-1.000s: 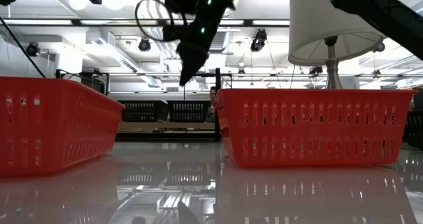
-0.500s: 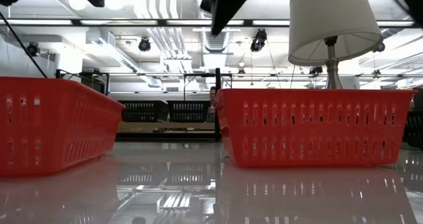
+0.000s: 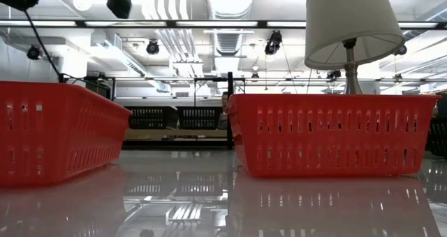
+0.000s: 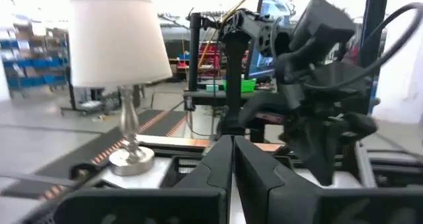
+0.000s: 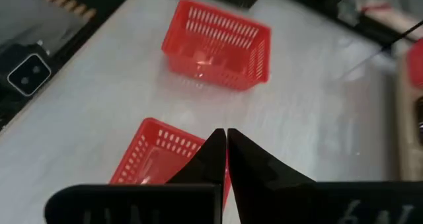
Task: Stack baskets on shelf by color
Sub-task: Stack the red basket on top of the red basket on the shelf
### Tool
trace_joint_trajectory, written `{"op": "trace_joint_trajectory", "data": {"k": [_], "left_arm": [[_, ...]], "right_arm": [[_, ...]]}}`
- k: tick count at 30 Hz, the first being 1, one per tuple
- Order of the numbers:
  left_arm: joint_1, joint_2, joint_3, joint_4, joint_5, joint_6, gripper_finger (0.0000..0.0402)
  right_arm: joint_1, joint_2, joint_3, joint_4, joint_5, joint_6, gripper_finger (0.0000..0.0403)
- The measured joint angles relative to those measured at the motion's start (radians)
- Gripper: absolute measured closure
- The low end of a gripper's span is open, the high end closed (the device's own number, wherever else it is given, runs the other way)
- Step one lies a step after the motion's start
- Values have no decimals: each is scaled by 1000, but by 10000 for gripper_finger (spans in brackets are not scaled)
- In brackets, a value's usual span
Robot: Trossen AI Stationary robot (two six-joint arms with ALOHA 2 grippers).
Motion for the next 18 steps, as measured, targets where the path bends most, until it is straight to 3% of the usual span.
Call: {"op": "trace_joint_trajectory", "data": {"k": [8,18], "left_arm": [[-16,239,44,185,8,-186,401],[-86,456,250,191,9,-248,401]], "right_arm": [[11,-219,-331,359,18,-152,394],[3,-442,-527,543,20,-218,394]]}}
